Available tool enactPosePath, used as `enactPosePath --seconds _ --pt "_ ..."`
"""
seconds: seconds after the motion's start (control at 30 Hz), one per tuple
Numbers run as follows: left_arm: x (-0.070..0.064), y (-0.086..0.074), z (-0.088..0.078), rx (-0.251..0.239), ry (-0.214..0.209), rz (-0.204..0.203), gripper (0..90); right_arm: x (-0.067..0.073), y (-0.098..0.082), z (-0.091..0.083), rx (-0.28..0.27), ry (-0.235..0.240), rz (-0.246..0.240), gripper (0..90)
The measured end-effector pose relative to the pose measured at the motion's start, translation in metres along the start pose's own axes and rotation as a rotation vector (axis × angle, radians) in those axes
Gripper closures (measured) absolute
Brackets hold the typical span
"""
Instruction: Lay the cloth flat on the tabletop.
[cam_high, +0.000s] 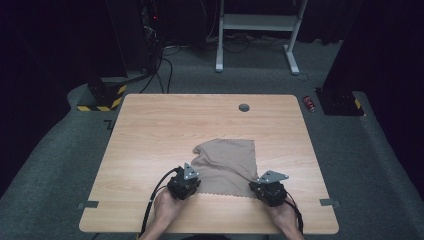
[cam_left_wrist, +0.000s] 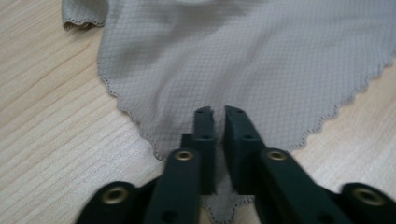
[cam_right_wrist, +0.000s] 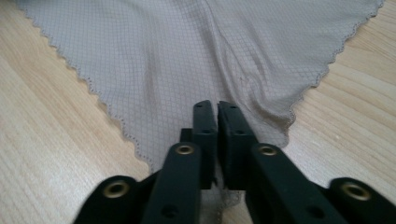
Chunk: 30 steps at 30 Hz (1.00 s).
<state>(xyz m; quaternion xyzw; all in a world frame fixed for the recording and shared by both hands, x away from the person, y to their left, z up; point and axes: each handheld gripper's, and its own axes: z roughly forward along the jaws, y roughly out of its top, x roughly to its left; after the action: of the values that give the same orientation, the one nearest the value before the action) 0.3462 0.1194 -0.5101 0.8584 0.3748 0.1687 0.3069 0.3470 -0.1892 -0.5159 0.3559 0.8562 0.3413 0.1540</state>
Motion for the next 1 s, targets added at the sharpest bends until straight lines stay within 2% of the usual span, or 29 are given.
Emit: enactPosePath --seconds 0.03,0.07,0.17,0.33,0.4,0.47,0.57,0.63,0.77,0.83,0.93,1.0 --pt "0.000 0.000 0.000 0.000 0.000 0.000 88.2 0.000 -0.001 -0.001 -0.001 0.002 -0.003 89.0" --pt "-0.003 0.000 -0.002 0.017 0.008 0.023 89.1 0.000 -0.002 -0.002 0.000 0.008 -0.008 89.3" --pt "-0.003 -0.004 -0.006 0.022 -0.040 -0.002 89.9 0.002 -0.004 -0.005 0.008 0.030 -0.016 89.7" --pt "-0.009 -0.012 -0.016 0.039 -0.071 0.012 90.0 0.009 -0.006 -0.010 0.023 0.054 -0.042 89.7" --pt "-0.008 -0.013 -0.017 0.032 -0.072 0.010 89.1 0.010 -0.005 -0.013 0.004 0.055 -0.041 89.3" --pt "-0.005 -0.010 -0.017 0.024 -0.055 0.004 82.5 0.008 -0.002 -0.016 -0.022 0.054 -0.023 89.1" --pt "0.008 0.000 -0.015 -0.009 -0.021 -0.016 74.2 -0.002 0.008 -0.013 -0.049 0.039 -0.005 88.5" --pt "0.020 0.011 -0.011 -0.041 0.006 -0.056 70.1 -0.013 0.017 -0.008 -0.061 0.007 0.011 87.6" --pt "0.051 0.030 0.003 -0.067 0.051 -0.153 65.4 -0.044 0.035 0.003 -0.076 -0.017 0.116 81.6" --pt "0.064 0.037 0.011 -0.069 0.068 -0.188 63.4 -0.056 0.042 0.007 -0.081 -0.035 0.151 79.8" --pt "0.079 0.046 0.023 -0.065 0.086 -0.239 61.3 -0.067 0.050 0.013 -0.079 -0.059 0.167 79.1" --pt "0.088 0.051 0.031 -0.046 0.092 -0.261 60.0 -0.073 0.054 0.022 -0.074 -0.081 0.182 77.2"
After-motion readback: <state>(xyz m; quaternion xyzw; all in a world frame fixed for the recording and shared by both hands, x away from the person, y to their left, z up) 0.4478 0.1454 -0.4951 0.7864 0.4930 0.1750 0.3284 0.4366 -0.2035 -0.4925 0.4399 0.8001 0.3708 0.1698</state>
